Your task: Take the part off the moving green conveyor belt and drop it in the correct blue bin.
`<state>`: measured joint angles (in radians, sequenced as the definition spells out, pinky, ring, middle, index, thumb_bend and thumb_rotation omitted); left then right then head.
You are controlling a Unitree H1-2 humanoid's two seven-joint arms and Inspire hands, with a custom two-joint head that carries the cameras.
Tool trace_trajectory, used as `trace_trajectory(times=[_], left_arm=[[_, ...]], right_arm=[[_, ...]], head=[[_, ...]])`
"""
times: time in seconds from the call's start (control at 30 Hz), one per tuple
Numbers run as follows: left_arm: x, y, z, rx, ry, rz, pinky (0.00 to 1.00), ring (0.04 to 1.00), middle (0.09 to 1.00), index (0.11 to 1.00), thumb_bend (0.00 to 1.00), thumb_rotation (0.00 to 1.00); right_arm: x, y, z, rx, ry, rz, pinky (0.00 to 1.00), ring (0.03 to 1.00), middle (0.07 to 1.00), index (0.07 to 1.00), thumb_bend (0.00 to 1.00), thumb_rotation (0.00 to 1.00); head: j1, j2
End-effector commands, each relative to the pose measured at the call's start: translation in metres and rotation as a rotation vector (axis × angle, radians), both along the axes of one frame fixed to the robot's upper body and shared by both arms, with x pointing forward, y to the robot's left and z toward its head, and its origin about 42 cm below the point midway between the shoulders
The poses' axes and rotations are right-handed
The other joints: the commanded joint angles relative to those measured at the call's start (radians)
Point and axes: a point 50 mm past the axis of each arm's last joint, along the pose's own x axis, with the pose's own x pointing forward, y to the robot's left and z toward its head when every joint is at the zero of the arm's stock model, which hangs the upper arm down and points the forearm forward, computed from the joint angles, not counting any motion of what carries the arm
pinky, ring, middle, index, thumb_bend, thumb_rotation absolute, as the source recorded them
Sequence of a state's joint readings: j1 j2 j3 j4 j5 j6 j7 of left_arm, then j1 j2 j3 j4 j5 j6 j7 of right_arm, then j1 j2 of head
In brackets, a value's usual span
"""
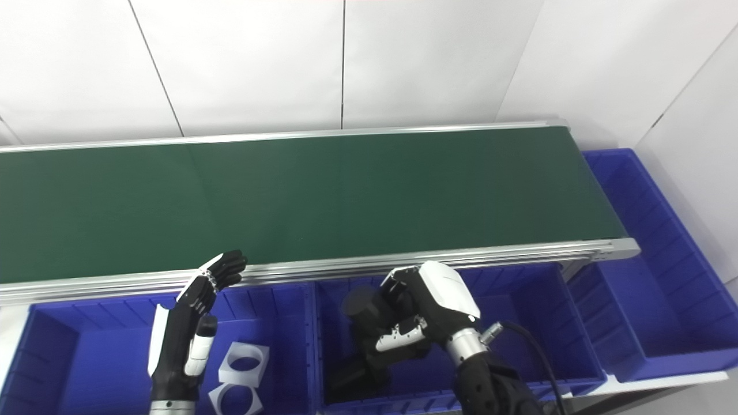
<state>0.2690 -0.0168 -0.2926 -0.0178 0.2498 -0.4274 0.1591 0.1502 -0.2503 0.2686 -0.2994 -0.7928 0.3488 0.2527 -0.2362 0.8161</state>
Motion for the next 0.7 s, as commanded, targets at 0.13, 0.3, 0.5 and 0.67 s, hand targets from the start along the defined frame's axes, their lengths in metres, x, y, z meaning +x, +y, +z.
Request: trace_trajectory(times=[0.13, 0.3, 0.5, 0.67], left_arm=[[0.003, 0.0, 0.014, -0.005, -0.054, -0.005, 0.77, 0.785, 0.781, 0.778, 0.75, 1.0], [0.004, 0.001, 0.015, -0.034, -0.046, 0.004, 0.76, 0.784, 0.777, 0.77, 0.78, 1.0], [0.004, 0.003, 0.016, -0.048, -0.03, 0.006, 0.78, 0.791, 0.783, 0.771, 0.81, 1.0], [0.004, 0.004, 0.015, -0.042, -0.029, 0.005, 0.77, 0.789, 0.782, 0.772, 0.81, 1.0]], right_arm=[[0.012, 0.005, 0.001, -0.114, 0.041, 0.001, 0.56, 0.667, 0.721, 0.497, 0.51, 0.1], [0.013, 0.01, -0.001, -0.132, 0.074, 0.018, 0.67, 0.814, 0.865, 0.807, 0.66, 0.02], [0.01, 0.014, -0.002, -0.232, 0.028, 0.033, 0.84, 0.988, 0.988, 0.91, 0.72, 0.15], [0.003, 0.018, 0.002, -0.289, -0.027, 0.013, 0.95, 1.0, 1.0, 0.92, 0.74, 0.21]], head=[[-0.005, 0.009], [-0.01, 0.009], [-0.016, 0.007], [-0.018, 0.003]])
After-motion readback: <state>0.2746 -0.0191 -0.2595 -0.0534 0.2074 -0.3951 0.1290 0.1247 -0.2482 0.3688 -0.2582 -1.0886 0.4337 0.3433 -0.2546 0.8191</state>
